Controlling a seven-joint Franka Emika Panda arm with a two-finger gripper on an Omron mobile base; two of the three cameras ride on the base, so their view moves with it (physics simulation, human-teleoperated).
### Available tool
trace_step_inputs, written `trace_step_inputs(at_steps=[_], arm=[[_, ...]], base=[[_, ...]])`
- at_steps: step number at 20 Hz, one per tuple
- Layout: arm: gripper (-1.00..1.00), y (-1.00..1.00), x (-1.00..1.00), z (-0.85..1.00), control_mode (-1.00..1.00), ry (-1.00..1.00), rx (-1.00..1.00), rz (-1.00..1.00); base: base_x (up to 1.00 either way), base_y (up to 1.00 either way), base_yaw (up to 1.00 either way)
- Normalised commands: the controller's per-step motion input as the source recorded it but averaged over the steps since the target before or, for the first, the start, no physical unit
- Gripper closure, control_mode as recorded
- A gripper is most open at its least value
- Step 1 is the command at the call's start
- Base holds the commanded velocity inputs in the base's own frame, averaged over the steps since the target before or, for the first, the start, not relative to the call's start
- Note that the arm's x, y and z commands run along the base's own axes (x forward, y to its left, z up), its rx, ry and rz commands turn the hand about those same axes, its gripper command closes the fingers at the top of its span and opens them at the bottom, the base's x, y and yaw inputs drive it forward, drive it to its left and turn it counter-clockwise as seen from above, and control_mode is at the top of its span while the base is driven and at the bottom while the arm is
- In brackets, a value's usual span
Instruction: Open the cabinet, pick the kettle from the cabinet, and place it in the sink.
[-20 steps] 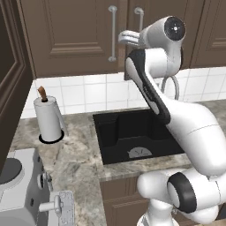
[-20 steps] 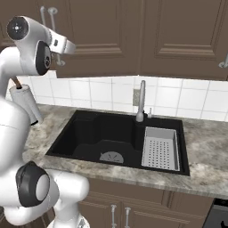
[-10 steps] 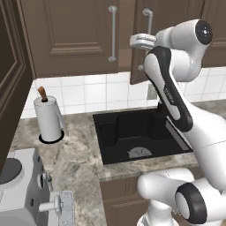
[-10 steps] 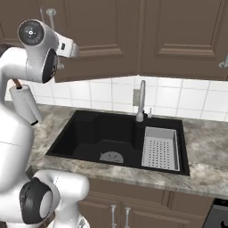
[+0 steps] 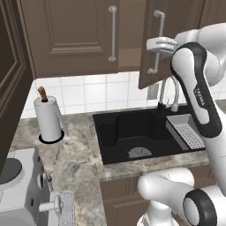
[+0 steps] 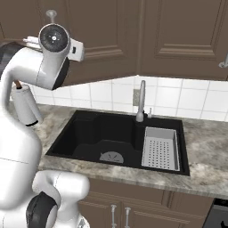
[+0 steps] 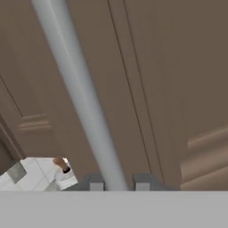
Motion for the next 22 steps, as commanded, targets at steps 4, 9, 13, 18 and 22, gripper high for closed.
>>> trace_step_inputs(at_steps=[4, 9, 13, 18, 22], arm=[[1.0, -0.19, -0.5, 0.0, -1.0, -0.02, 0.04, 0.18], [1.0, -0.21, -0.49, 0.0, -1.0, -0.03, 0.05, 0.19], [1.0, -0.23, -0.48, 0.0, -1.0, -0.03, 0.05, 0.19], [1.0, -0.25, -0.44, 0.0, -1.0, -0.03, 0.06, 0.17], [1.0, -0.26, -0.41, 0.0, -1.0, -0.01, 0.05, 0.17]], base=[[0.0, 0.0, 0.0], [0.0, 0.0, 0.0], [0.0, 0.0, 0.0], [0.0, 0.0, 0.0], [0.0, 0.0, 0.0]])
